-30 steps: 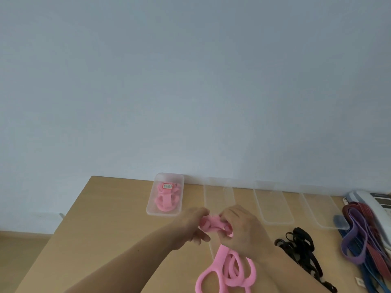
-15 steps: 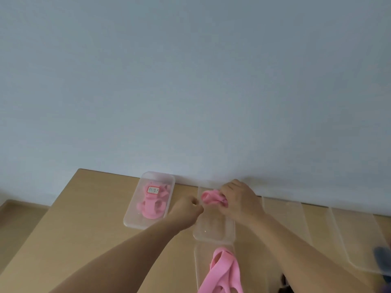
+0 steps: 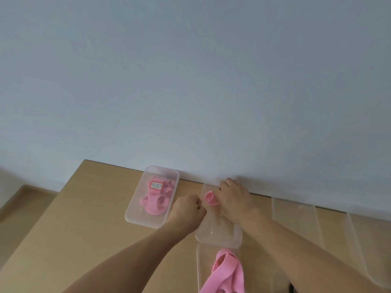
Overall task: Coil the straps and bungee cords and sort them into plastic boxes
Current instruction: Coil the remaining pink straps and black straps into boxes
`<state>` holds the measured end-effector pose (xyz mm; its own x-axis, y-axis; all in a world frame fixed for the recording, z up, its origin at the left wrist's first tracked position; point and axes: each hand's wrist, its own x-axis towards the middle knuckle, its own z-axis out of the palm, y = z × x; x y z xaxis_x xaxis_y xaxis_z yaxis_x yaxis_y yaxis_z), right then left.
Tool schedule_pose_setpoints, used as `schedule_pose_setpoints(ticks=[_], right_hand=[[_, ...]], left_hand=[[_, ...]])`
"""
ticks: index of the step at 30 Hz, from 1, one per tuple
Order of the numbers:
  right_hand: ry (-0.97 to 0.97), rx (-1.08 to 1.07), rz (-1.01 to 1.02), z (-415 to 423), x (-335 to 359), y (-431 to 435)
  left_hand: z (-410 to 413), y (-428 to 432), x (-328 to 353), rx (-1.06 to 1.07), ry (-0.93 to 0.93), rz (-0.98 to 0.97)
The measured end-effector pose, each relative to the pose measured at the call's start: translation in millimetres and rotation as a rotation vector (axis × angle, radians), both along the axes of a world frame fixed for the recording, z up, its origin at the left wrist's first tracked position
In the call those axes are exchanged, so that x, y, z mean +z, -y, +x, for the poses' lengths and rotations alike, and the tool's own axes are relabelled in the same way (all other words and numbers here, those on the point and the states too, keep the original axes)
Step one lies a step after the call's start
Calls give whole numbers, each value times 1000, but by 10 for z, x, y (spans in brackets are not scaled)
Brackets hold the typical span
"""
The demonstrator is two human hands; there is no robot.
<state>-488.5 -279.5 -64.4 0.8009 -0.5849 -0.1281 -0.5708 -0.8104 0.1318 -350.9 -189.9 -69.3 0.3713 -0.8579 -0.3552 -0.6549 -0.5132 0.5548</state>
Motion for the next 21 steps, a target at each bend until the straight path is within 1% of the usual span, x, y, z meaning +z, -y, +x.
schedule_pose_setpoints(ticks=[3, 5, 9, 12, 14, 16, 21], right_hand=[[-86, -11, -6, 73, -51, -73], [-79, -46, 3, 82, -98, -81], [67, -88, -38, 59, -10, -93], [224, -75, -67, -8, -79, -104], [276, -55, -92, -41, -103, -88], [279, -38, -116, -47, -117, -64], [214, -20, -136, 4, -131, -58]], left_hand=[[-18, -44, -12, -10, 38, -13], [-31, -59, -21, -20, 54, -10], [-50, -45, -38, -24, 34, -7], [-38, -60, -74, -42, 36, 0], [-38, -78, -100, -66, 60, 16], [-63, -78, -120, -66, 88, 20], [-135, -48, -149, -63, 110, 7]])
